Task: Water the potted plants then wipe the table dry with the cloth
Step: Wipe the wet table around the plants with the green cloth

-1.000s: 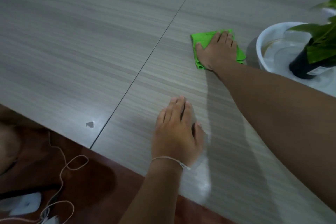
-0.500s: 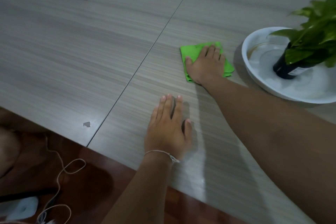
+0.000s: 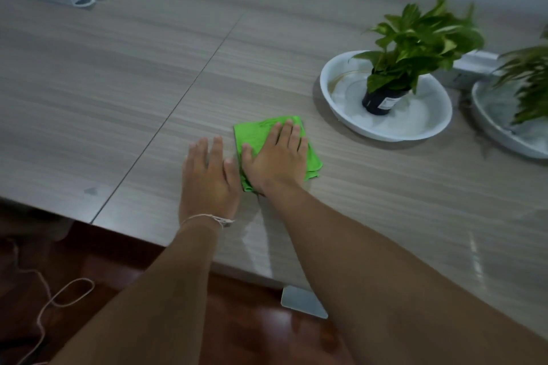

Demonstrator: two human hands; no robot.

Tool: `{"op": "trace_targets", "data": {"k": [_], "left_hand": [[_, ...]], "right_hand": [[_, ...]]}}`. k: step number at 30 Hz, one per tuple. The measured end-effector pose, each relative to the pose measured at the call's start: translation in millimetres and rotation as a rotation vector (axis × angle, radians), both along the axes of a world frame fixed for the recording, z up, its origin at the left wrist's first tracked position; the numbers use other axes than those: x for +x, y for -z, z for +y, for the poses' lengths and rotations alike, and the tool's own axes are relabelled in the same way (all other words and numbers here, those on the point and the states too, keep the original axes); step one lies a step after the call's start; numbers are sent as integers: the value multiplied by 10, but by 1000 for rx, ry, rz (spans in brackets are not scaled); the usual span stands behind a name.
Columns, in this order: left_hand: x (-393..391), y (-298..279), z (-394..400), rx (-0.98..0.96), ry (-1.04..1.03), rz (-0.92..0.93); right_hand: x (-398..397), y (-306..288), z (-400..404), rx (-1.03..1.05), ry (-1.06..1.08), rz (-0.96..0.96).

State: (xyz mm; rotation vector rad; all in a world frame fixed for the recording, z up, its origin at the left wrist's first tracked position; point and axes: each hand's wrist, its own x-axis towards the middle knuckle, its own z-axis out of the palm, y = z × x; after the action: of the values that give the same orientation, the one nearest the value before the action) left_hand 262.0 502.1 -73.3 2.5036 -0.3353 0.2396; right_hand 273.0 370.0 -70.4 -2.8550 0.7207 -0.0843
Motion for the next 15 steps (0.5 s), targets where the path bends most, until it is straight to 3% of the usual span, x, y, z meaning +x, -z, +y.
{"op": "trace_targets", "data": {"k": [4, 15], "left_hand": [[29, -10, 4, -62, -35, -2], [86, 53, 24, 84, -54, -35]], "right_hand": [[-185, -14, 83, 20, -1, -11], [-519, -31, 276, 76, 47, -53]]}}
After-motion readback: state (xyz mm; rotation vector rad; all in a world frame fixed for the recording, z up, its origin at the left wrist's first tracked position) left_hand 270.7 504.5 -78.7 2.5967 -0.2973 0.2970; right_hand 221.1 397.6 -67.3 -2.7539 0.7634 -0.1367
